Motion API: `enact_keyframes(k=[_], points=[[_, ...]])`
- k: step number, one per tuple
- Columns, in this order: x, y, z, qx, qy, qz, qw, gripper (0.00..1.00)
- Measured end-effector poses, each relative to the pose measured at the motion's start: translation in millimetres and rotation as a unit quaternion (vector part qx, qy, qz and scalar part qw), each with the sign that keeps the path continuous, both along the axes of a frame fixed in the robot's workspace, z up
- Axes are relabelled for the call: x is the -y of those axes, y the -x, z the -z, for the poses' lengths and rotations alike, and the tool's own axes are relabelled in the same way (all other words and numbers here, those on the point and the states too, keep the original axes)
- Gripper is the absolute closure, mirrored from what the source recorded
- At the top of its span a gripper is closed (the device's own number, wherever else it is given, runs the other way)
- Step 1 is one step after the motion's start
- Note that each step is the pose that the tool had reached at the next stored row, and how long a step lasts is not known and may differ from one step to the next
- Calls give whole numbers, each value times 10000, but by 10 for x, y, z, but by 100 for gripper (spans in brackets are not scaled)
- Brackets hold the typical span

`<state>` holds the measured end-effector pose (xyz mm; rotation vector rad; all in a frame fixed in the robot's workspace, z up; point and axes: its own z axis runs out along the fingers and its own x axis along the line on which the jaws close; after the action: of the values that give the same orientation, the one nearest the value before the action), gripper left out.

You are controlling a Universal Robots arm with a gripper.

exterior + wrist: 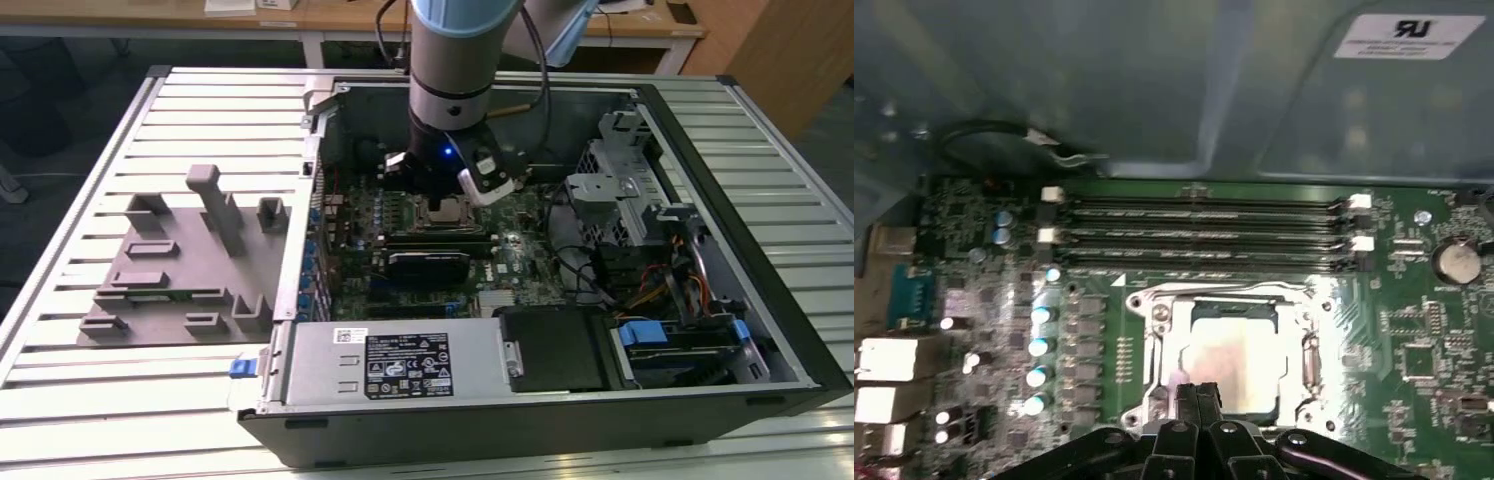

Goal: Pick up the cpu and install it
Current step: 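Install the second cpu locking lever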

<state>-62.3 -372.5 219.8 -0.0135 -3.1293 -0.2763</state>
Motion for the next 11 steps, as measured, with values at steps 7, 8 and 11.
enact_keyframes(k=[7, 8, 11], points=[[-46, -134, 11, 0, 100, 40, 9999, 89], [-54, -143, 12, 0, 121, 49, 9999, 89], [-82, -158, 15, 0, 148, 64, 9999, 89]])
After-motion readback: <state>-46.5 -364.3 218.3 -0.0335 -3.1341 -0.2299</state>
